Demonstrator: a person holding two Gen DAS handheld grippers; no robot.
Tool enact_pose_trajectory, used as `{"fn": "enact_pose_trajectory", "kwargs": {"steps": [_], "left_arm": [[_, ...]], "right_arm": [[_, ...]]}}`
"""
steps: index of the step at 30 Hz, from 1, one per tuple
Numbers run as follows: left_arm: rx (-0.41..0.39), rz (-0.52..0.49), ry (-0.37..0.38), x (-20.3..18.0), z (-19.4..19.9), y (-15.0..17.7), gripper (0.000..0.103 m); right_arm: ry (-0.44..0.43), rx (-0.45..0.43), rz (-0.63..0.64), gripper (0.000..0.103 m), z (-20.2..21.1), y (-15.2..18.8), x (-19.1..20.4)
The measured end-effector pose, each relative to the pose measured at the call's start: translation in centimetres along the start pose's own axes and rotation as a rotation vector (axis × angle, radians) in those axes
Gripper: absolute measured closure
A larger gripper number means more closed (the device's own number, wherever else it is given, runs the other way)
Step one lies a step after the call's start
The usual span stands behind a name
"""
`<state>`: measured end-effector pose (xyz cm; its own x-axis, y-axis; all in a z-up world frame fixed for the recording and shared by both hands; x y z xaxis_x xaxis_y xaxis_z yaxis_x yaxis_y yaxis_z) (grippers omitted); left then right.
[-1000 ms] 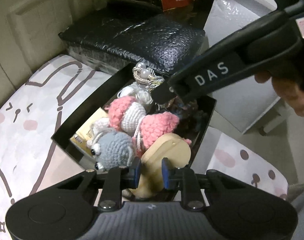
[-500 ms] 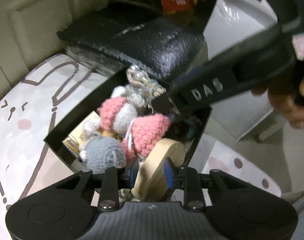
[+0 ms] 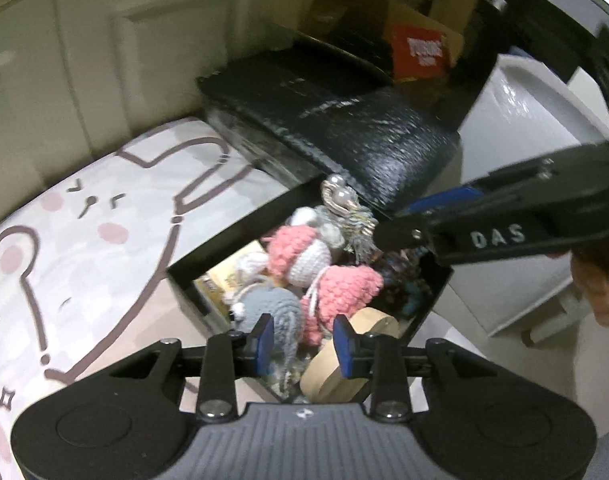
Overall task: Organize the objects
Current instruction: 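Lower the block with the left tool while the right tool lowers the keychain into the box, releasing both, then withdraw both open tools up and away from the box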
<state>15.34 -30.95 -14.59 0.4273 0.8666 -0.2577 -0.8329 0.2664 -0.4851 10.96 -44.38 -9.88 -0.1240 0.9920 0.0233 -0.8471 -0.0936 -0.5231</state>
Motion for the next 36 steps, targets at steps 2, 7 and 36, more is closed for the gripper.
{"fn": "enact_pose_trajectory", "kwargs": {"steps": [2,7,36], "left_arm": [[-0.011,0.021,-0.017,0.3,0.6,-0.1,0.064],[-0.042,0.058,-0.060,1.0,2.2,-0.1,0.042],[-0.266,0.198,-0.244,0.2,14.8,3.4,0.002]], "right_arm": [[0.004,-0.013,0.005,0.060,0.6,-0.2,0.4],[0.036,-0.027,-0.002,0.055,1.7,0.0,0.5],[0.125,-0.139,-0.044,0.014,13.2,3.3,2.3]]}}
Point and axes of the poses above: each gripper's, at about its wrist camera, not at the fingertips, and z roughly against the way its jaws point, x to its left, y to its underside, the point moved 7 cm from there along -z, roughly the way its jaws point, and after that the axes turned 12 degrees about z, right-handed, at the moved point
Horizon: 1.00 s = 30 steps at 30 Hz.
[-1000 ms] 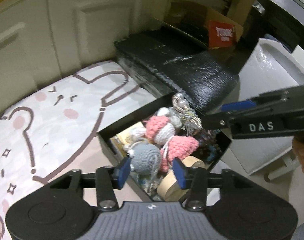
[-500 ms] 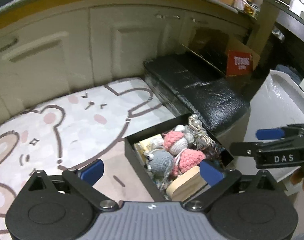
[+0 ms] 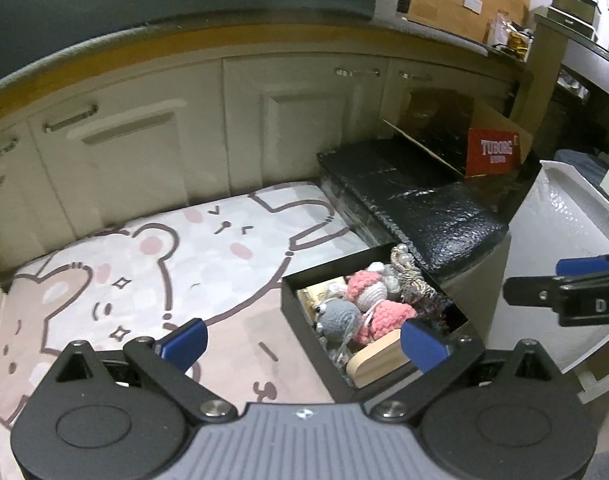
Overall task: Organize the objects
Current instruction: 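Withdraw both open tools up and away from the box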
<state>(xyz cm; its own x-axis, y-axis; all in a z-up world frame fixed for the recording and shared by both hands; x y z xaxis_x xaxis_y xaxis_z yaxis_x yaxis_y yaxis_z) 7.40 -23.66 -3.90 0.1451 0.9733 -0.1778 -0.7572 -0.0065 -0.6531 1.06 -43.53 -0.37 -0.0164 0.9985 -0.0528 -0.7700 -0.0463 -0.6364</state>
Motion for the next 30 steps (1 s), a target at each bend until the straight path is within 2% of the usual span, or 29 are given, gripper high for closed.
{"fn": "enact_pose_trajectory", "kwargs": {"steps": [5,12,17,22,30], "left_arm": [[-0.007,0.029,-0.068,0.8,1.7,0.6,0.002],[0.001,0.072,-0.053,1.7,3.6,2.2,0.001],[-0.002,0.082,-0.044,1.9,4.7,3.3,0.001],[-0.003,0.092,-0.038,2.0,5.2,3.7,0.001],[0.043,0.083,-0.033,2.1,5.0,4.4,0.001]], "right_arm": [[-0.009,-0.026,0.029,0.013,2.1,0.5,1.3],[0.006,-0.059,0.023,0.013,4.4,1.7,2.5],[0.049,-0.023,0.036,0.013,4.7,3.4,3.3],[0.048,-0.017,0.034,0.013,5.1,4.6,3.8],[0.108,-0.033,0.045,0.012,6.1,5.3,4.6]]}}
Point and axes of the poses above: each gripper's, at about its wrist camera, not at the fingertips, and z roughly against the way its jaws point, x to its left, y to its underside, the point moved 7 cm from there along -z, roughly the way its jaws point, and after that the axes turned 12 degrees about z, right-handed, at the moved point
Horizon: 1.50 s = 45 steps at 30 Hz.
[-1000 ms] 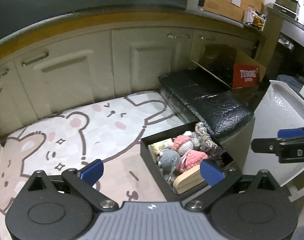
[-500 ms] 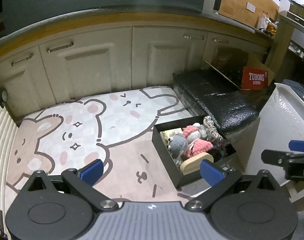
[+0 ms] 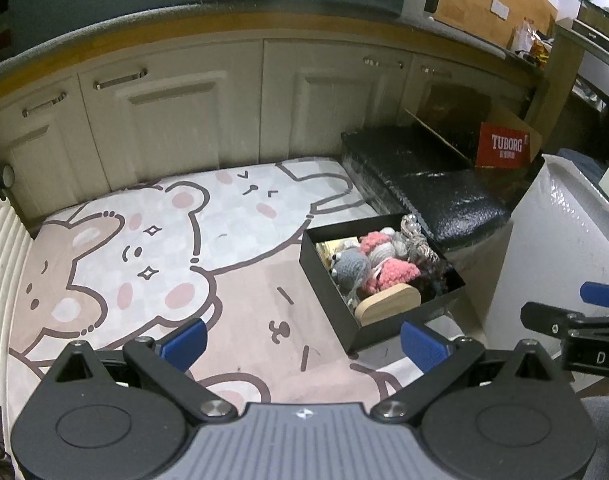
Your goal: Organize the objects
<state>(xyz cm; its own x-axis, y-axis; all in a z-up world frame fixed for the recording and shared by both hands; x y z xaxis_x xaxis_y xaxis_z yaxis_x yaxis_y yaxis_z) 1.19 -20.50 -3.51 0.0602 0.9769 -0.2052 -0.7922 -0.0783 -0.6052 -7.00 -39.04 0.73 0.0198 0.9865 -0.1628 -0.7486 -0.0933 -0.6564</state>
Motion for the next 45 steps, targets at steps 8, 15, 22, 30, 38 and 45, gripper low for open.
{"fn": "enact_pose_trajectory", "kwargs": {"steps": [8,15,22,30,38,45], "left_arm": [[0.024,-0.001,-0.009,0.25,-0.56,0.18,0.001],[0.026,-0.010,-0.017,0.09,-0.69,0.25,0.001],[0.029,-0.009,-0.017,0.20,-0.76,0.21,0.001],[0.029,-0.009,-0.019,0.26,-0.77,0.20,0.001],[0.031,-0.014,-0.022,0.61,-0.79,0.26,0.001],[0.032,-0.015,-0.024,0.53,-0.78,0.32,0.001]], "right_arm": [[0.005,0.010,-0.025,0.012,-0.35,0.23,-0.16],[0.009,0.015,-0.019,0.012,-0.45,0.19,-0.03],[0.007,0.015,-0.020,0.012,-0.45,0.23,-0.02],[0.003,0.014,-0.022,0.012,-0.46,0.26,0.12],[-0.003,0.014,-0.025,0.012,-0.53,0.33,0.17],[-0.003,0.014,-0.026,0.012,-0.53,0.33,0.18]]}}
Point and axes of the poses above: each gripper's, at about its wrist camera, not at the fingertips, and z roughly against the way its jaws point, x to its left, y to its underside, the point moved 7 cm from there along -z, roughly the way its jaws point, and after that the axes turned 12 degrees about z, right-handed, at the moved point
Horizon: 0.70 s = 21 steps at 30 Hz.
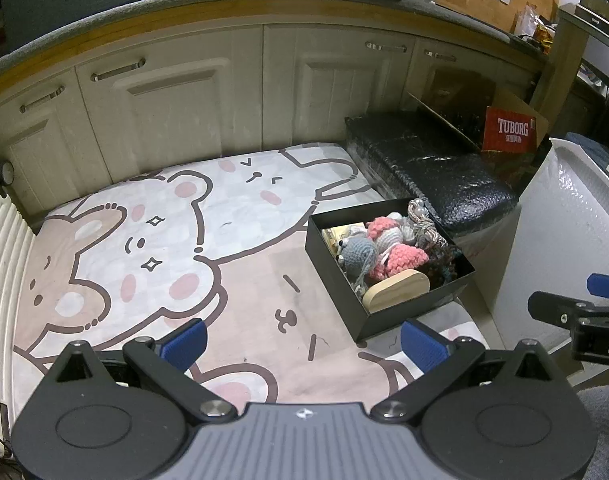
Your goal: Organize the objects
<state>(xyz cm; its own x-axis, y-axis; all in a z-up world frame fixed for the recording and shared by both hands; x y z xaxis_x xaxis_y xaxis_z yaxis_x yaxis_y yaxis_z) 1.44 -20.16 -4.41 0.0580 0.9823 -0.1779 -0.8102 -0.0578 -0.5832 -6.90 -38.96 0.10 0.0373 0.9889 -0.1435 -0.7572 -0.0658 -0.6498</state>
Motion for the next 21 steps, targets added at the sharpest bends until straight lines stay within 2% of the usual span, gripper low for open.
{"fn": "enact_pose_trajectory", "kwargs": {"steps": [21], "left_arm": [[0.006,-0.005,-0.004,-0.12,-0.12,0.37,0.001]], "right_arm": [[-0.002,0.000,-0.001,0.012,0.01,0.01,0.19]]}}
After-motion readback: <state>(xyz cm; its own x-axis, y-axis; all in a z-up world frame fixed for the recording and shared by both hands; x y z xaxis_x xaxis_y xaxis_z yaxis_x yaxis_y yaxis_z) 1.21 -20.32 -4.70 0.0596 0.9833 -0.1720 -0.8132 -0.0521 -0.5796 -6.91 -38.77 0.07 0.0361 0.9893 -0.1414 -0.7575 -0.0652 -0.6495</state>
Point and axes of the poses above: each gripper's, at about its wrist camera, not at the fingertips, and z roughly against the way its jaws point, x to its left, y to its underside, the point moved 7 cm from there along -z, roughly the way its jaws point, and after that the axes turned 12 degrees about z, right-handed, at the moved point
